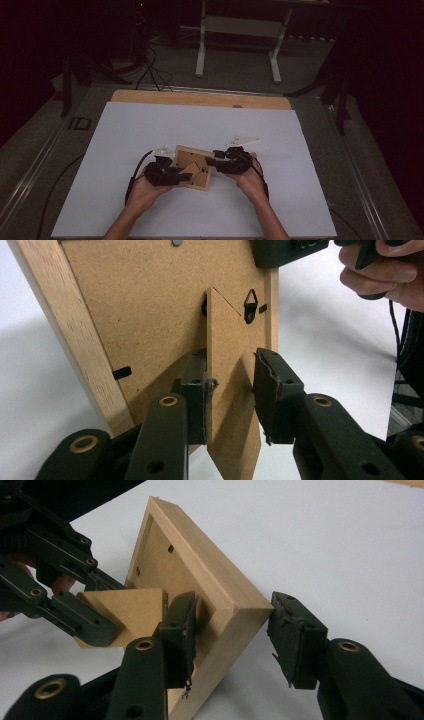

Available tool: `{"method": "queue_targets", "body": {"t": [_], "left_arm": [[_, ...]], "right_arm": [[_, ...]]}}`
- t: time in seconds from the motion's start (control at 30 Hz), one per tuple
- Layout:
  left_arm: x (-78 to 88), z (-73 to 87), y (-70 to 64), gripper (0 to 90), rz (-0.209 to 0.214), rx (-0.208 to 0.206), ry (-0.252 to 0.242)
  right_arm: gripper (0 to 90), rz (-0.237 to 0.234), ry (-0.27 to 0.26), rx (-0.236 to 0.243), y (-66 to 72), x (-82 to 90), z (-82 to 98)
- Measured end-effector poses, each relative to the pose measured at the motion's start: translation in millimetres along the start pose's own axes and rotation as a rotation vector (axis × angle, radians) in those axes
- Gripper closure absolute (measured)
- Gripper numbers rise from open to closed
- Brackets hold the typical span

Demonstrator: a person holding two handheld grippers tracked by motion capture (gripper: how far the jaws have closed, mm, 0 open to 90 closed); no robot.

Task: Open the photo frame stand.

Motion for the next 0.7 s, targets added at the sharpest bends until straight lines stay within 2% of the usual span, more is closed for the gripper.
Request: {"method": "queue_targets", "body": {"t": [0.2, 0.37, 0.57, 0.7], "left_arm": [[-0.5, -3.8, -0.4, 70.5, -0.016, -0.004, -0.007], [-2.2, -8.3, -0.6, 70.8, -0.036, -0.016, -0.006], [-4.6, -12.0, 0.5, 70.8, -0.055, -0.024, -0.011], [-6.8, -14.4, 3.2, 70.9, -0.050, -0.022, -0.022]], "right_arm": [[56.8, 0.017, -0.017, 0.009, 0.0, 4.2, -3.0], [57.3, 0.051, -0.013, 0.026, -0.3, 7.5, -5.1], [57.4, 0.074, -0.016, 0.024, -1.9, 8.4, -7.0], [57.5, 0.082, -0.019, 0.014, -4.4, 8.3, -8.2]]}}
Point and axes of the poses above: each handheld gripper's, and its own axes: x roughly backward along the jaws, z roughly out of its underside, y roughly to its left, the point moved 6 cm from there along -x, roughly forward along the jaws, and after that the axes turned 9 degrees about y, right-handed, at the moved point
